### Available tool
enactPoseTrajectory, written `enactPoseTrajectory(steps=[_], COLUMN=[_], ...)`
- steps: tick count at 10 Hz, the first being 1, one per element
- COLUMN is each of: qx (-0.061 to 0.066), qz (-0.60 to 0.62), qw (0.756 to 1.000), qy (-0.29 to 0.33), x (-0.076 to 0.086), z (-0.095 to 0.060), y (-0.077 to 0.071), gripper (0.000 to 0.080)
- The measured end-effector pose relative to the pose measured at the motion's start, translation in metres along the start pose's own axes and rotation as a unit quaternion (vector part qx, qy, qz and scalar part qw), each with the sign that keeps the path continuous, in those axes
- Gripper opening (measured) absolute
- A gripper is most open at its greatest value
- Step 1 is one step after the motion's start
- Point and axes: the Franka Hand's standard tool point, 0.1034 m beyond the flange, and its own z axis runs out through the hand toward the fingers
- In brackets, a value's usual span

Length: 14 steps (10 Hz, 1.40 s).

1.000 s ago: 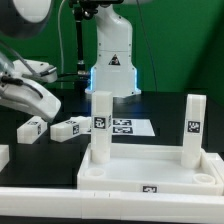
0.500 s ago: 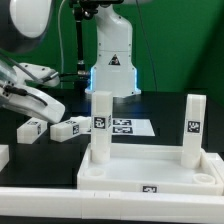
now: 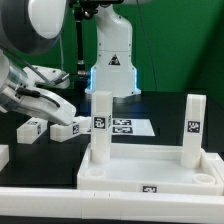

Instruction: Assemble desk

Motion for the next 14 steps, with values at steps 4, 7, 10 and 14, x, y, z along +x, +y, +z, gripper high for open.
enactPoseTrajectory(steps=[4,7,10,14], qx=[-0.005,-0.009,-0.01,-0.011], qz=[-0.007,-0.01,-0.007,-0.004], qw=[1.0,1.0,1.0,1.0], qy=[-0.016,-0.019,-0.017,-0.015], x=[0.003,0.003,0.006,0.008], z=[0.003,0.013,0.023,0.029], y=[-0.004,-0.009,-0.005,-0.007], gripper=[0.0649,0.0649,0.0649,0.0649])
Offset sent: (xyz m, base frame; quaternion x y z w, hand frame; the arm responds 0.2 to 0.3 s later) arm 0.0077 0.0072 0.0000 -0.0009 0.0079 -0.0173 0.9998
